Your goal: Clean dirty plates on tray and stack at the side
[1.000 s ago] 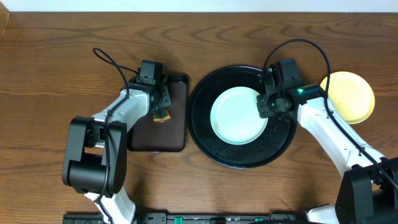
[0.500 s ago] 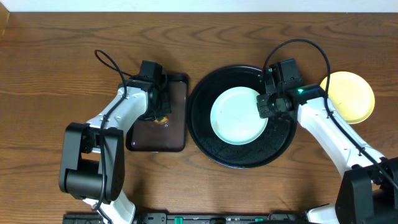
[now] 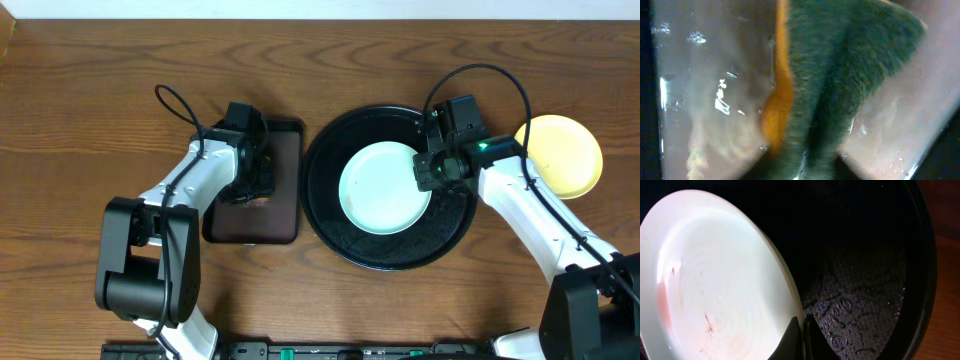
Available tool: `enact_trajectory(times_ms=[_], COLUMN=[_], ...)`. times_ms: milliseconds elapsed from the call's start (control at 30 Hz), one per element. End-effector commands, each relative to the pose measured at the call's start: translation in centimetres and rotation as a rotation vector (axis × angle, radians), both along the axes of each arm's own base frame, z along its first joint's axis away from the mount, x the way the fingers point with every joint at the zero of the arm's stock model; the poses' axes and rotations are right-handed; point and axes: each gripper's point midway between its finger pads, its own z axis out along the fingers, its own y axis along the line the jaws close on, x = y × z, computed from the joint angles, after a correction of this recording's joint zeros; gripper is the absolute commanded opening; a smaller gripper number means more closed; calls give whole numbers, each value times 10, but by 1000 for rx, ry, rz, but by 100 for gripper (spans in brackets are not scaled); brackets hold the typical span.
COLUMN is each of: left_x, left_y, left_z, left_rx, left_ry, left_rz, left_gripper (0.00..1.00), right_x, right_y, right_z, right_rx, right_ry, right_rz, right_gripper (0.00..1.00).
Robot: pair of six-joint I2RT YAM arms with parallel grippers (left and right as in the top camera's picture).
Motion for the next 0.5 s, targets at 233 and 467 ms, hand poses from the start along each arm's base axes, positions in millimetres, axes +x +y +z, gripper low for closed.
enact_trajectory(times_ms=[233,467], left_x=[22,50], left_y=[-3,-8], left_z=[34,65], left_rx=[-1,-12], left_ry=[-100,-247], left_rz=[-77,-120], left_gripper=[64,66], right_x=[0,-9], right_y=[-1,-5], right_z=[-1,-29], right_rx=[16,34], right_ry=[9,14], right_rz=[-44,-109], right_gripper=[1,1])
